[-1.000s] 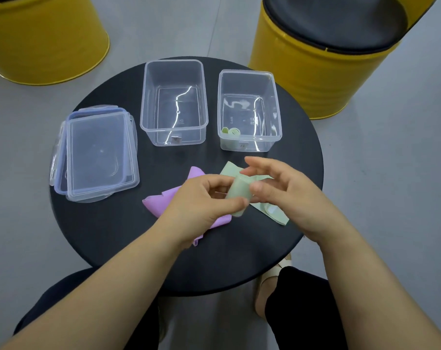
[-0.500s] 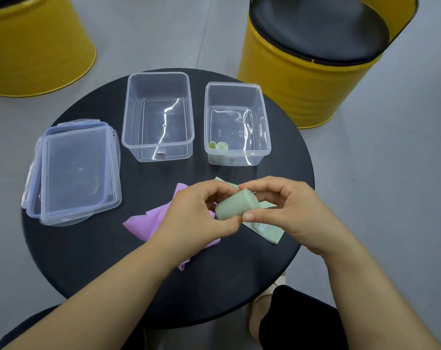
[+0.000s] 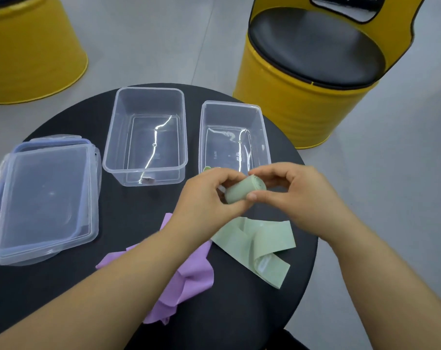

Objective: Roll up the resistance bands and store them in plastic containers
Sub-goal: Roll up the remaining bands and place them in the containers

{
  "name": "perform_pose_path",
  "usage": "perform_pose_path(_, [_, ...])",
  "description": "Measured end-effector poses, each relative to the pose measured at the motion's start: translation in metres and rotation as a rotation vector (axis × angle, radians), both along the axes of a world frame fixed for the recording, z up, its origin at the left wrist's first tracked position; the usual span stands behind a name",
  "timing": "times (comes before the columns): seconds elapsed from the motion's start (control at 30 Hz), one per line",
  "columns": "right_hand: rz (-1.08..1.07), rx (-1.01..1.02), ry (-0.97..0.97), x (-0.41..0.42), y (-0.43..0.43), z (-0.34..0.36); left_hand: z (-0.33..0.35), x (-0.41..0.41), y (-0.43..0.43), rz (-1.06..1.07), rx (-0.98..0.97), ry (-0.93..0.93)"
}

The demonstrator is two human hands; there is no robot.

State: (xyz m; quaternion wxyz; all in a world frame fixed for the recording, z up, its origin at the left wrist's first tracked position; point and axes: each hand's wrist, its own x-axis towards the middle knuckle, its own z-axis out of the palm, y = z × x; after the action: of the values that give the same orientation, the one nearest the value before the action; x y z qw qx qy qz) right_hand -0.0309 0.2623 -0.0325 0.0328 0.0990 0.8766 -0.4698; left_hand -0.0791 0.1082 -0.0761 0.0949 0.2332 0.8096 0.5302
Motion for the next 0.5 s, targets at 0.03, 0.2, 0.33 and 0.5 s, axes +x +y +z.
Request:
perform_pose_path(0.03, [0.001,0.032,0.003,-0.009,0.004,-0.002,-0.002,-0.008,0.003,0.002,-0.025,0.017])
perform_pose_path(0.2, [-0.015,0.175,0.022,-0.051,0.027,-0.014,-0.026,-0.041,-0.004,0.102,-0.295,0.2])
perform_pose_path(0.33, [0.099,0.386,-0.045,-0.08,0.031,-0.026,-0.051,-0.046,-0.015,0.151,-0.402,0.272])
perform_pose_path(0.5, [0.234,0.543,-0.156,-0.1,0.028,-0.044,-0.069,-0.048,-0.011,0.103,-0.384,0.414])
